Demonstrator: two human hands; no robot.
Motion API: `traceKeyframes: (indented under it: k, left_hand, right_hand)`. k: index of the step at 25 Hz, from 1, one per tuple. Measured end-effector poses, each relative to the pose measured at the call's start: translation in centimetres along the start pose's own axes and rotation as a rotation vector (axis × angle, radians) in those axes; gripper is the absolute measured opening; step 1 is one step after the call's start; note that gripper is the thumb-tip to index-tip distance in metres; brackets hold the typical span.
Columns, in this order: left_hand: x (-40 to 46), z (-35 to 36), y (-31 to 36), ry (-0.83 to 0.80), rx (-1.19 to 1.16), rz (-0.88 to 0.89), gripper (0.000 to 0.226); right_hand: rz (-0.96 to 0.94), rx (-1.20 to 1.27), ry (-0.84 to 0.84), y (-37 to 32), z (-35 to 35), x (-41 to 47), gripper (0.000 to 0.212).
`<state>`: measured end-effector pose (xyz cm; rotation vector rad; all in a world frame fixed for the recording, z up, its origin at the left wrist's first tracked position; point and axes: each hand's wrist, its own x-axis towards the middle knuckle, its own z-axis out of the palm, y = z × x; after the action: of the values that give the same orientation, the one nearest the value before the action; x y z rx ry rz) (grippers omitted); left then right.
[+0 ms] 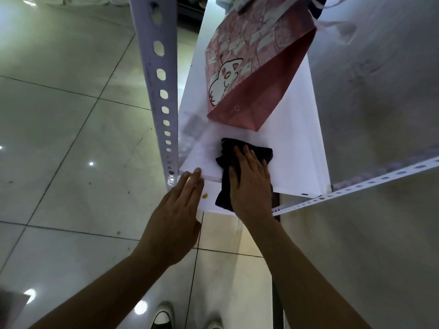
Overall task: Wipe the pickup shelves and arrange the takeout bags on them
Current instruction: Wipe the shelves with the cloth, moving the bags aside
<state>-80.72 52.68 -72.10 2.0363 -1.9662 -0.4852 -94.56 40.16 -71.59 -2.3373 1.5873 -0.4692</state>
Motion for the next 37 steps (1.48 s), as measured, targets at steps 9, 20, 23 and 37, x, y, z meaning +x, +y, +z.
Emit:
traceKeyframes:
  k: [9, 20, 23, 37]
  left_hand:
    - [-0.8, 0.6, -1.0, -0.004, 0.142, -0.038, 0.078]
    - [-3.5, 5.9, -0.2, -0.121, 0.079, -0.059, 0.077]
    - [-4.6, 7.9, 0.3, -0.145, 0.067, -0.058, 0.075]
    - [-2.1, 26.6, -6.3, -0.073, 0.11, -0.073, 0.074]
  right_hand:
    - [-0.118, 0.079, -0.028, -1.5, 0.7, 0.9, 0.045]
    - [0.164, 0.689, 0.054, 4.2, 2.1, -10.4, 0.035]
    - [0.367, 0.798, 0.05, 7.0, 5.3, -12.7, 0.03]
    - [0.243, 0.429, 0.328, 20.2, 20.1, -6.5, 0.028]
